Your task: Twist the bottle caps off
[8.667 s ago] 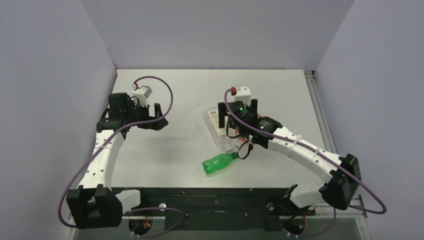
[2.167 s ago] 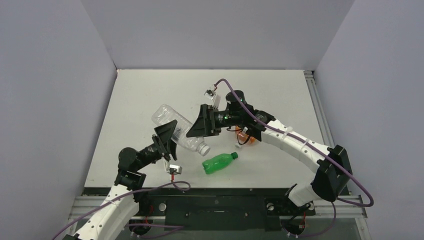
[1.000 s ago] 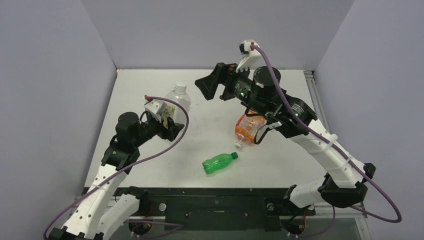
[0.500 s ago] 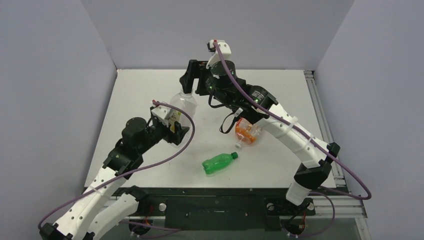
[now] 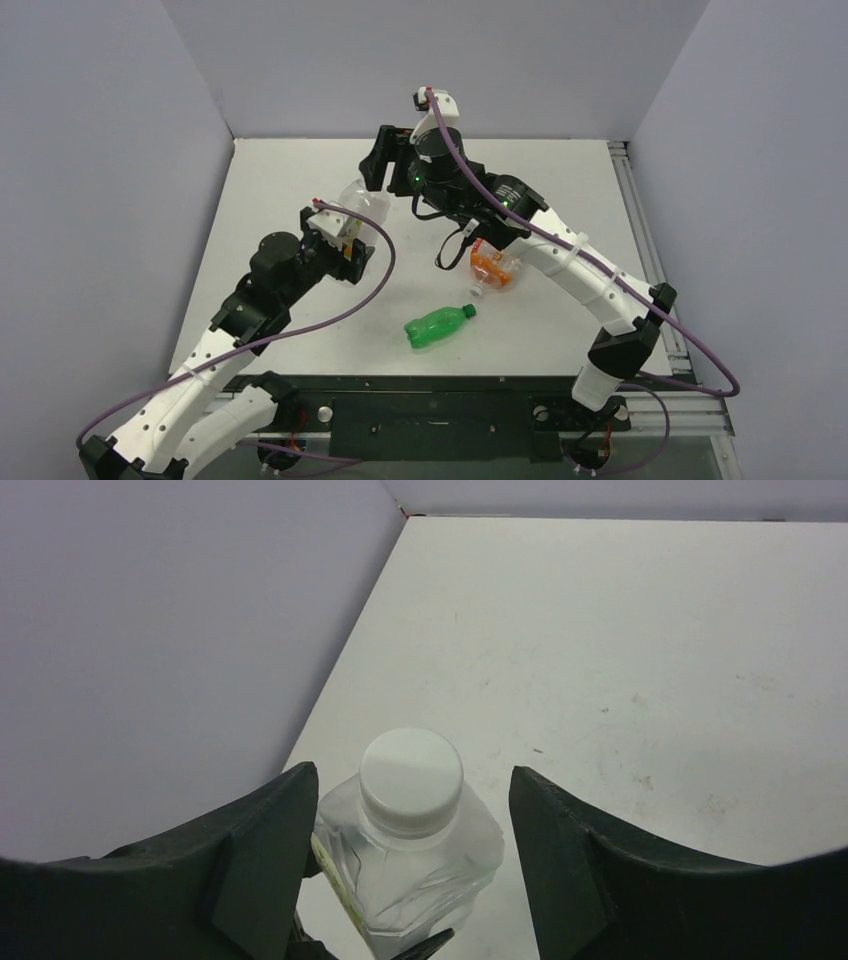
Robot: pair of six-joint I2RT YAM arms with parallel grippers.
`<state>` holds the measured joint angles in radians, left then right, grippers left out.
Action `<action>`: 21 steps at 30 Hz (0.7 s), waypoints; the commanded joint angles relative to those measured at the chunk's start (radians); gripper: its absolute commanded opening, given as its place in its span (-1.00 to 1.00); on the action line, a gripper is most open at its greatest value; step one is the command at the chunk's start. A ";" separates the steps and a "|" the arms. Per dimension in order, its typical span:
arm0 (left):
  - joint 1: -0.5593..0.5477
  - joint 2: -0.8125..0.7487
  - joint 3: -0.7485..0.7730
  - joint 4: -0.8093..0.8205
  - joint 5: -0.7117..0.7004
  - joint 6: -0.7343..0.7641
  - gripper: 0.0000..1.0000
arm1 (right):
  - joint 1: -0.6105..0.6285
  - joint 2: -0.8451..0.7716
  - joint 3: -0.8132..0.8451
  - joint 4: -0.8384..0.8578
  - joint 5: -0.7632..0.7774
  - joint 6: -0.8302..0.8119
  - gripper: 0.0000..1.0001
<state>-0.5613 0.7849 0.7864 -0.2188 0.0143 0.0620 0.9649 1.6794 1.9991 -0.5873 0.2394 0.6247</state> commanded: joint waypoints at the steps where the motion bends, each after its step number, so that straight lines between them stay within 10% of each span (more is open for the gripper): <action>1: -0.013 -0.005 0.063 0.084 -0.033 0.028 -1.00 | 0.008 -0.001 0.000 0.059 0.007 0.032 0.30; 21: -0.026 -0.017 0.067 0.104 -0.043 0.050 -1.00 | 0.009 0.029 -0.041 0.127 0.005 0.093 -0.03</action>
<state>-0.5819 0.7849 0.8036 -0.1844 -0.0227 0.1036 0.9649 1.7149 1.9648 -0.5140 0.2363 0.7071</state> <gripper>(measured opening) 0.710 0.509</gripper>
